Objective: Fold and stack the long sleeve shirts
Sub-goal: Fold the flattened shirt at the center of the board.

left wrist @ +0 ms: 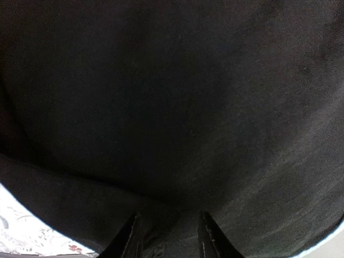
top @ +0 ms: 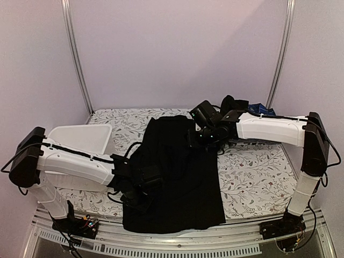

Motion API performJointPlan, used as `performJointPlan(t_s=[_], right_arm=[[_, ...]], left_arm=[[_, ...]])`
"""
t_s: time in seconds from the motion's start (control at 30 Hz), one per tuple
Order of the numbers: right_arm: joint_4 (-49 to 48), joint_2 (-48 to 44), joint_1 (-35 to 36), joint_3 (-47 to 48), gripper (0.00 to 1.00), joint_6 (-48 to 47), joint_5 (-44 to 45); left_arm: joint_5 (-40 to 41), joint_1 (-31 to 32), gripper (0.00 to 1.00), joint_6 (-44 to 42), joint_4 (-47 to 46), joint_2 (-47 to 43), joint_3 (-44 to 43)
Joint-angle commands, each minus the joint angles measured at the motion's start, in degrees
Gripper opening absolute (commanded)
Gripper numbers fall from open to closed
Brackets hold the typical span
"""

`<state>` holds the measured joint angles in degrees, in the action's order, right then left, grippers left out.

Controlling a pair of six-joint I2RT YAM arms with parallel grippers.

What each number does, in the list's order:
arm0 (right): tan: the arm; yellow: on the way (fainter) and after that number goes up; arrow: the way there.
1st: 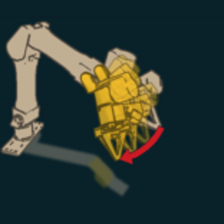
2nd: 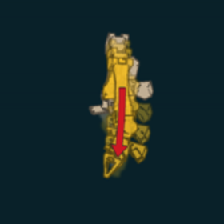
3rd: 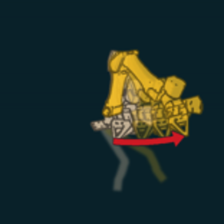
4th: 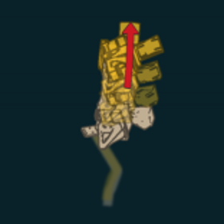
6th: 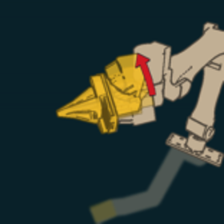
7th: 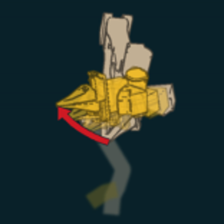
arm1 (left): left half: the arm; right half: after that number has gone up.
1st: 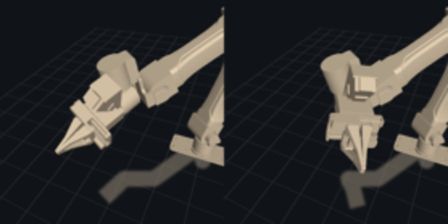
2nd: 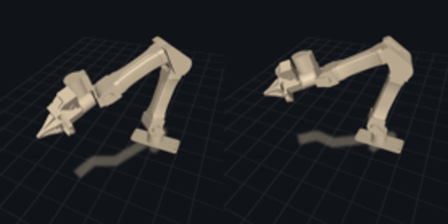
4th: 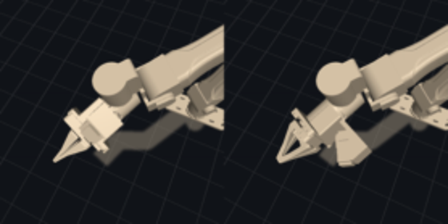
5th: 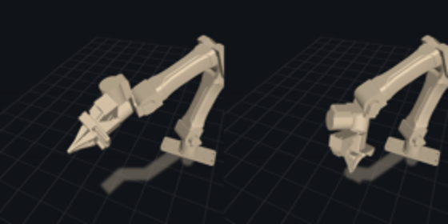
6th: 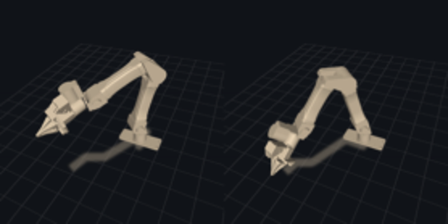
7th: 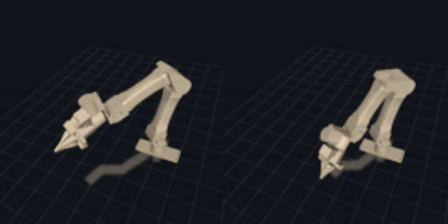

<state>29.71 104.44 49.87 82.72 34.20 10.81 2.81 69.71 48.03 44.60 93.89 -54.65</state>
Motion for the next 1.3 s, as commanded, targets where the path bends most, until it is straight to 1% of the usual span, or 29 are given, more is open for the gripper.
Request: performJointPlan(t_s=[0.0, 0.13, 0.23, 0.33, 0.37, 0.43, 0.67, 0.8, 0.93, 1.07, 1.27], right_arm=[[-0.3, 0.7, -0.3, 0.7, 0.00, -0.7, 0.7], [-0.7, 0.8, -0.4, 1.1, 0.00, -0.9, 0.4], [-0.7, 0.8, -0.4, 1.5, 0.00, -1.2, 0.5], [-0.8, 0.7, -0.4, 2.0, 0.00, -1.3, 0.6], [-0.8, 0.6, -0.4, 2.1, 0.00, -1.3, 0.6], [-0.8, 0.6, -0.4, 2.5, 0.00, -1.5, 0.6], [-0.7, 1.0, -1.1, 6.1, 0.00, -3.8, 2.3], [-0.9, 1.2, -4.1, 9.9, 0.00, -7.1, 4.1], [-3.3, 2.4, -6.9, 14.3, 0.00, -12.0, 5.8], [-4.6, 4.9, -9.8, 19.9, 0.00, -15.9, 7.3], [-6.8, 6.9, -13.1, 23.8, 0.00, -19.9, 7.6]], left_arm=[[1.8, 2.0, 0.35, 0.3, -0.6, 1.9, -1.2], [4.6, 2.7, 0.32, 0.9, 0.8, 4.1, -1.8], [6.0, 3.0, 0.26, 1.1, 1.7, 5.1, -2.3], [7.0, 3.2, 0.15, 1.4, 2.3, 5.3, -2.8], [7.2, 3.2, 0.08, 1.5, 2.6, 5.1, -2.9], [7.8, 3.4, 0.01, 1.8, 3.7, 4.6, -3.4], [7.9, 3.7, 0.00, 1.6, 6.9, -1.9, -4.8], [5.6, 3.9, 0.00, 0.7, 6.6, -7.6, -4.8], [4.1, 3.9, 0.00, -1.4, 6.0, -11.9, -5.7], [2.3, 3.9, 0.00, -4.0, 3.4, -14.5, -6.5], [-2.2, 3.8, 0.00, -8.0, -3.2, -15.5, -6.3]])
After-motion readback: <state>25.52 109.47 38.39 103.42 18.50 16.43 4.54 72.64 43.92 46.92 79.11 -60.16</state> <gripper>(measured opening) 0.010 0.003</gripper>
